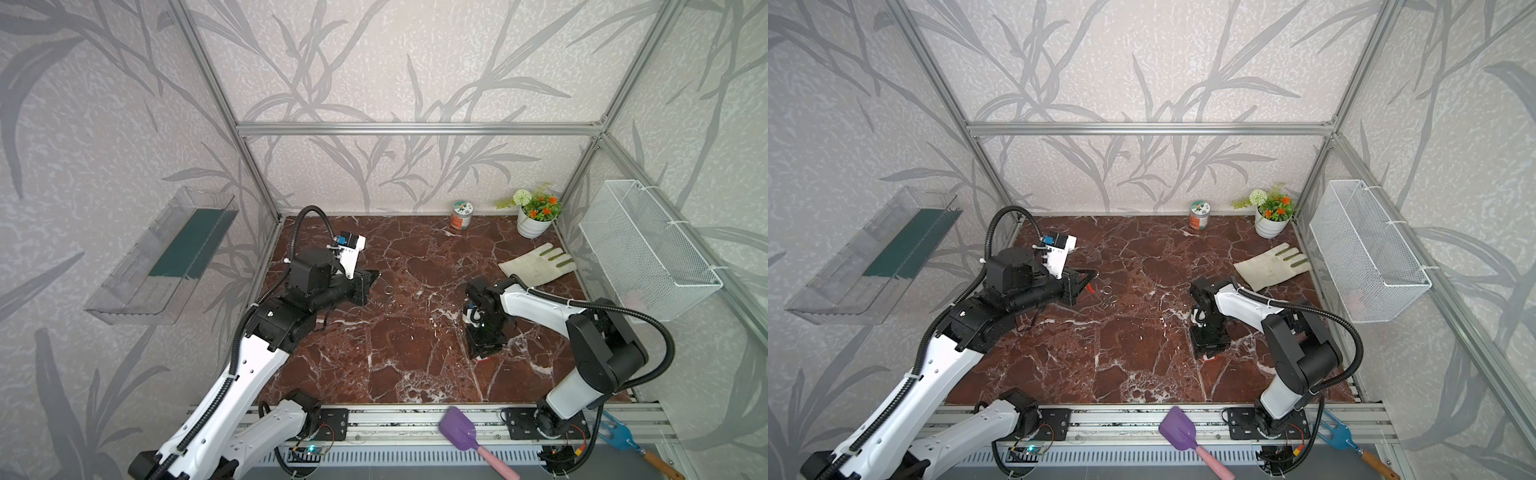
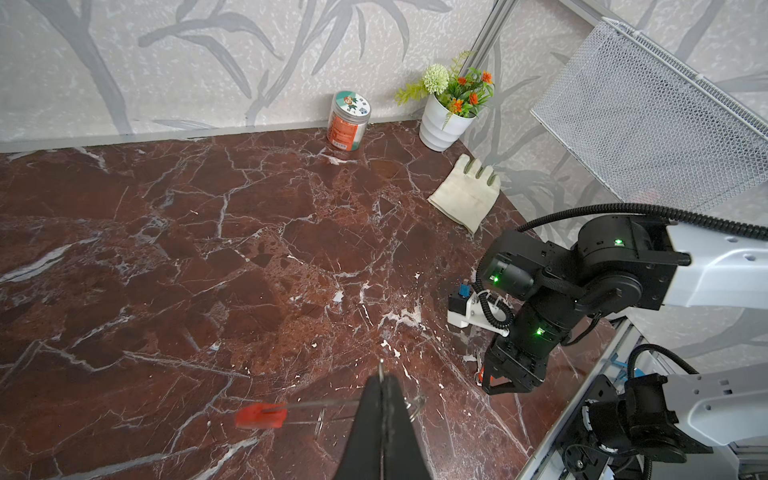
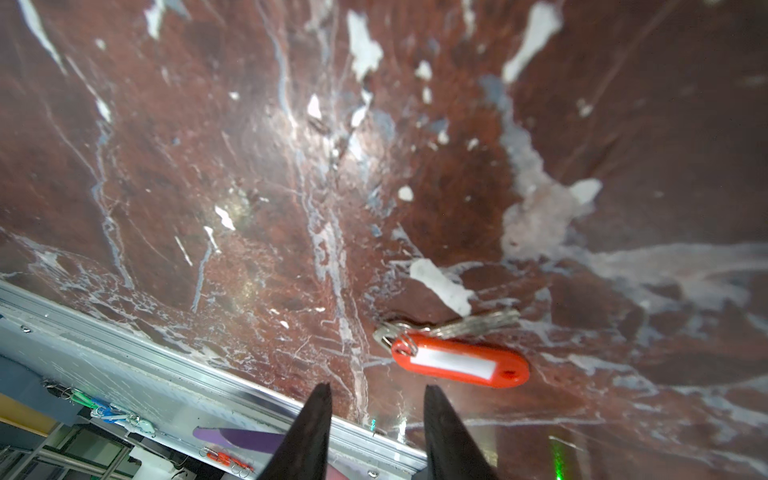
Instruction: Put the keys on the keyring
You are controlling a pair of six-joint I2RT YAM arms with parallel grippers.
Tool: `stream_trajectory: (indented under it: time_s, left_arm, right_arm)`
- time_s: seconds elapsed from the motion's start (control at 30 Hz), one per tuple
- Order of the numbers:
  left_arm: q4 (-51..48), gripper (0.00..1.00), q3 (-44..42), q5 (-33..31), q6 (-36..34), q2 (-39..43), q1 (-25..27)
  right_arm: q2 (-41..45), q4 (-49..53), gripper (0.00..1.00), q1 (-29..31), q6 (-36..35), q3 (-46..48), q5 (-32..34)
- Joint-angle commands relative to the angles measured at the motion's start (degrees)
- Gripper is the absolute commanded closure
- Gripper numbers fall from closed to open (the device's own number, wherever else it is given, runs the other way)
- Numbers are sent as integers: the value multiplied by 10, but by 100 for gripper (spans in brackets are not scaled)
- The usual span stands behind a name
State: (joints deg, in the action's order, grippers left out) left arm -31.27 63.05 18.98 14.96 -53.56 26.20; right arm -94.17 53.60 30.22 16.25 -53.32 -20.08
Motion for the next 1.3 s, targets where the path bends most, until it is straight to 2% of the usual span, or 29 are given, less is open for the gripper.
stream_trajectory:
  time_s: [0.0,0.13,0.5,0.63,0.9,1.03,1.17,1.27]
  left_arm:
    - [10,100,3,-3,-11,0,0]
    - [9,100,3,-5,-10,1,0]
    - [7,100,3,-6,-12,2,0]
    - [6,100,6,-7,-13,1,1]
    - [3,100,6,-8,-13,1,0]
    - [-4,100,8,-10,-15,5,1]
    - [-6,100,4,-15,-17,11,1]
    - [-3,100,4,-12,-15,8,0]
  right_arm:
    - [-6,-16,61,10,18,14,-15]
    - [-19,-31,61,23,34,16,-34]
    - [-33,-71,60,37,71,7,-37]
    - [-46,-101,60,37,101,3,-49]
    - [-44,-156,60,31,164,-34,-31]
    - [-40,-127,59,27,135,-67,-19]
    - [-22,-94,55,17,95,-85,9]
    - [-33,-88,54,6,70,-93,6]
